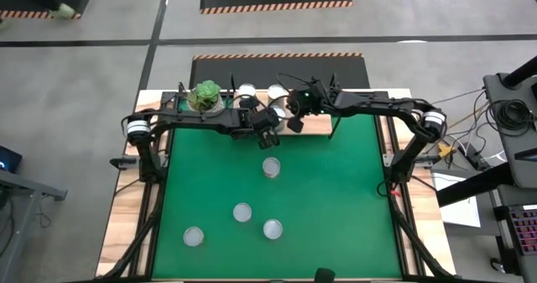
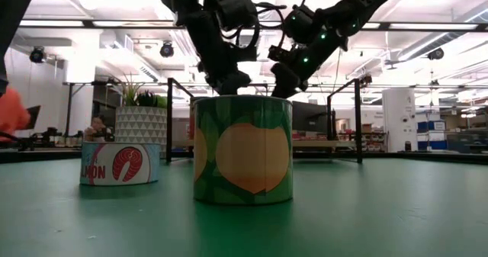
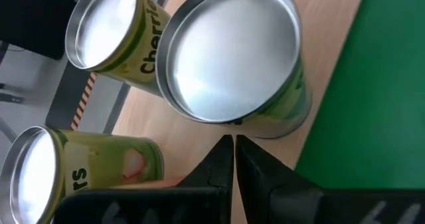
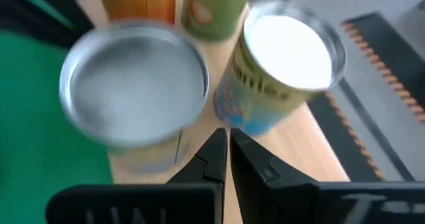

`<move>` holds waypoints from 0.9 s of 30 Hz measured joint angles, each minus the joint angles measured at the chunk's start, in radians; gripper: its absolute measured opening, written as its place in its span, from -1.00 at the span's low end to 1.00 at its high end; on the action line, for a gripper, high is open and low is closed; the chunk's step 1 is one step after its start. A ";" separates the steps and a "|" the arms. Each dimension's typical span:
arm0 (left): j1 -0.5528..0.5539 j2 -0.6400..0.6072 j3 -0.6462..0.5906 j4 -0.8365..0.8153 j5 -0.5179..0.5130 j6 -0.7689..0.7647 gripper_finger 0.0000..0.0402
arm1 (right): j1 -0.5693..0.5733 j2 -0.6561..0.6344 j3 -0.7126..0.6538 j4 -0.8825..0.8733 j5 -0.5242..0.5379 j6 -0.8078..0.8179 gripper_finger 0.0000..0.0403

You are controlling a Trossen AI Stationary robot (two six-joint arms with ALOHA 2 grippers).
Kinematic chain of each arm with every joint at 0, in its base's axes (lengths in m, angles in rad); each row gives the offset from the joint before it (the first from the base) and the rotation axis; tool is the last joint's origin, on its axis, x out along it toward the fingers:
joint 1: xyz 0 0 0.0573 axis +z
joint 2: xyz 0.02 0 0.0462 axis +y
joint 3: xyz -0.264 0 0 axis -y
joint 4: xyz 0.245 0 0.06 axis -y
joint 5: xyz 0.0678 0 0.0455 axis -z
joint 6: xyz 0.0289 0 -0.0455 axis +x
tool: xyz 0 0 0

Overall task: Pick and place cans onto a shelf
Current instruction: Put the canned peas on the shelf

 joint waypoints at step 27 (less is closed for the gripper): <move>0.006 -0.015 0.000 -0.010 0.000 -0.032 -1.00 | 0.009 -0.042 0.000 -0.229 -0.074 -0.001 -0.96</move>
